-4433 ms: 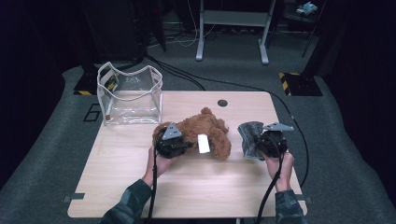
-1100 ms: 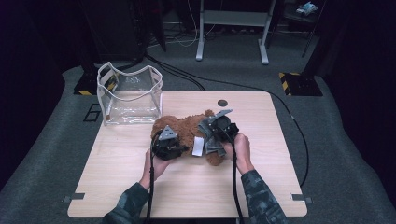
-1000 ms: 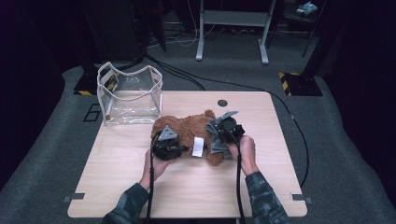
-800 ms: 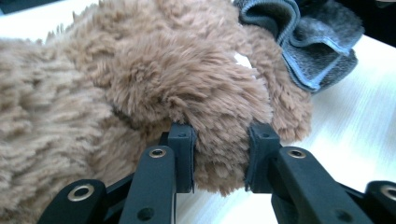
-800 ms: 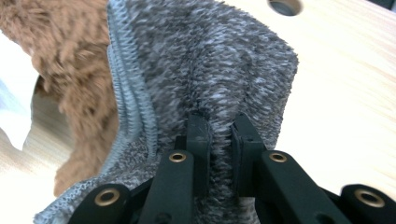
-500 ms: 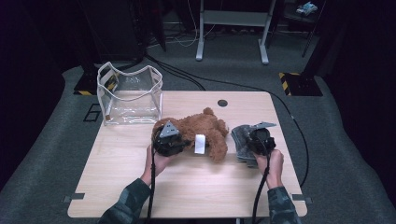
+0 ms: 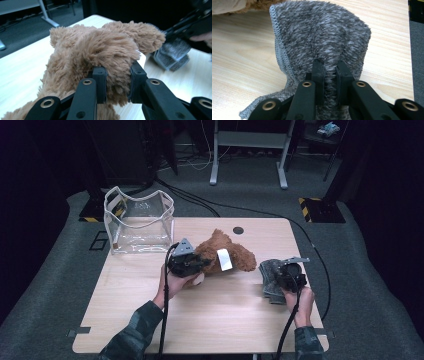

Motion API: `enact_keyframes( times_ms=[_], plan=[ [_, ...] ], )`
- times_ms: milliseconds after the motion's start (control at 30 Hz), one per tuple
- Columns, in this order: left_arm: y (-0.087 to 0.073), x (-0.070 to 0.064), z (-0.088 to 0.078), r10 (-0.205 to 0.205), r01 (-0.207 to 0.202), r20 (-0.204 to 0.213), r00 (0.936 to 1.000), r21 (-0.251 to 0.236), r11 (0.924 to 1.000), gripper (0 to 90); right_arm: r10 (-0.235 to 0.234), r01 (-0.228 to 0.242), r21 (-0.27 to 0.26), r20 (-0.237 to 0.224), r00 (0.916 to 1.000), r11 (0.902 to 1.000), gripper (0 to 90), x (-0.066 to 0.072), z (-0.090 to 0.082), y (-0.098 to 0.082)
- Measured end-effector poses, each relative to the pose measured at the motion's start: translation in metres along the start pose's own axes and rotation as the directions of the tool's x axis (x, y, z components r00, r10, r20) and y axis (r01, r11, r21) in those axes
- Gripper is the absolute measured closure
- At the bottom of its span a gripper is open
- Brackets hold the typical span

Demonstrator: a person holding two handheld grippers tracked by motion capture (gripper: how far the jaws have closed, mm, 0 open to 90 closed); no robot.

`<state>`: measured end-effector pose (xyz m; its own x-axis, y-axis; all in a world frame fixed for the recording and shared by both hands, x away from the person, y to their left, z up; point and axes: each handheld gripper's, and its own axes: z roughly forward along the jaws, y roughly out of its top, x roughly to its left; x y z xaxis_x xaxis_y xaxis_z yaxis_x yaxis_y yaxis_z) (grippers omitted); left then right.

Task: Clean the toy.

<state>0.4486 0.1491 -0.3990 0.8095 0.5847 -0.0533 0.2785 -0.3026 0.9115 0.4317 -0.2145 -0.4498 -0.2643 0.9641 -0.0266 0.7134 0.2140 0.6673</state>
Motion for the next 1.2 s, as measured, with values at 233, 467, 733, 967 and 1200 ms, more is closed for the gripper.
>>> enact_keyframes(
  times_ms=[233,467,733,967,1200],
  plan=[
    [0.016,-0.005,-0.012,-0.015,0.018,0.050,0.9986,-0.066,0.9977,72.8,0.012,-0.012,-0.005,0.012,0.9999,0.9999,80.5,-0.005,-0.002,0.000],
    [0.011,0.005,-0.012,-0.098,0.108,0.126,0.9872,-0.075,0.9913,72.7,0.016,-0.016,-0.009,0.015,0.9998,0.9998,80.4,-0.007,-0.004,0.000],
    [-0.015,0.041,0.013,-0.157,0.155,0.053,0.9862,0.034,0.9873,67.7,0.006,-0.006,0.006,0.002,1.0000,1.0000,80.1,-0.001,0.001,0.002],
    [-0.023,0.044,0.017,-0.139,0.141,-0.023,0.9900,0.071,0.9875,45.5,0.002,-0.002,0.020,-0.007,1.0000,0.9998,79.9,0.002,0.005,0.002],
    [-0.021,0.023,0.012,-0.073,0.078,-0.084,0.9938,0.059,0.9952,28.0,-0.003,0.003,0.016,-0.001,1.0000,0.9999,79.9,0.001,0.004,0.002]
  ],
)
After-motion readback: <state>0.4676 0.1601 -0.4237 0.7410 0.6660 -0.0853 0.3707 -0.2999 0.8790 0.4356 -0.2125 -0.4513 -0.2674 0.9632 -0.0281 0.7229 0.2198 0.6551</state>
